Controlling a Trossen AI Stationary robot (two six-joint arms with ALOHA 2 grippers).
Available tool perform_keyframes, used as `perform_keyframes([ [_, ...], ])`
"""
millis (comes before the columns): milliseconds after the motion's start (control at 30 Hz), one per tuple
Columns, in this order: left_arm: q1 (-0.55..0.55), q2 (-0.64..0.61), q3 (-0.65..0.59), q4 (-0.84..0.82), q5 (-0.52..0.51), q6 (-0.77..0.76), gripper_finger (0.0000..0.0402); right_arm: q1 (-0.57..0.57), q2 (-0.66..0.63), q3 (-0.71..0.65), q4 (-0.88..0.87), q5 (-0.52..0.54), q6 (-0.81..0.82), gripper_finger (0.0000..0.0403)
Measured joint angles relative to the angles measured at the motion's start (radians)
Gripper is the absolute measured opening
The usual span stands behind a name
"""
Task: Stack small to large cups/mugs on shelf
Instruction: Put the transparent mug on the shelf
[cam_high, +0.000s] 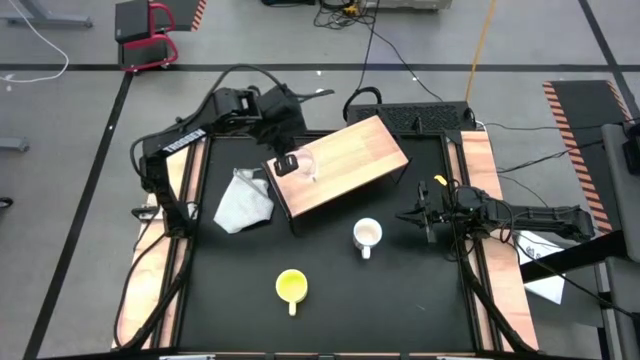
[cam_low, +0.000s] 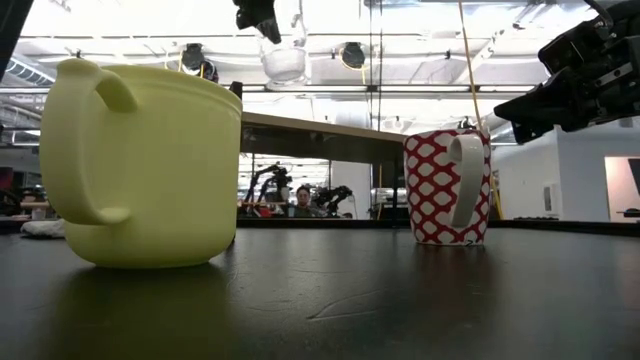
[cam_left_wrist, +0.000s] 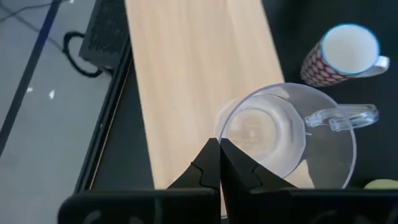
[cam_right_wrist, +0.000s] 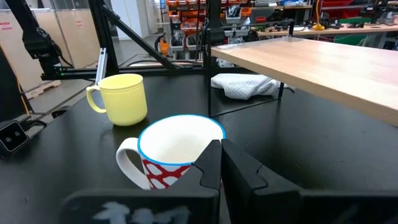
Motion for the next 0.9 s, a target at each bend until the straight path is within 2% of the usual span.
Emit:
perform_keyframes([
  [267, -0.007, 0.014, 0.000, -0.025, 0.057, -0.014, 0.0000, 0.000, 0.000, 0.000, 0.000, 0.000, 0.000, 0.0000],
  [500, -0.017, 0.056, -0.003, -0.091, 0.026, 0.001, 0.0000, 0.000, 0.000, 0.000, 0.001, 0.000, 0.002, 0.0000],
  [900, -0.043, 0.092, -0.002, -0.078, 0.019, -0.011, 0.0000, 0.000, 0.000, 0.000, 0.001, 0.000, 0.003, 0.0000],
])
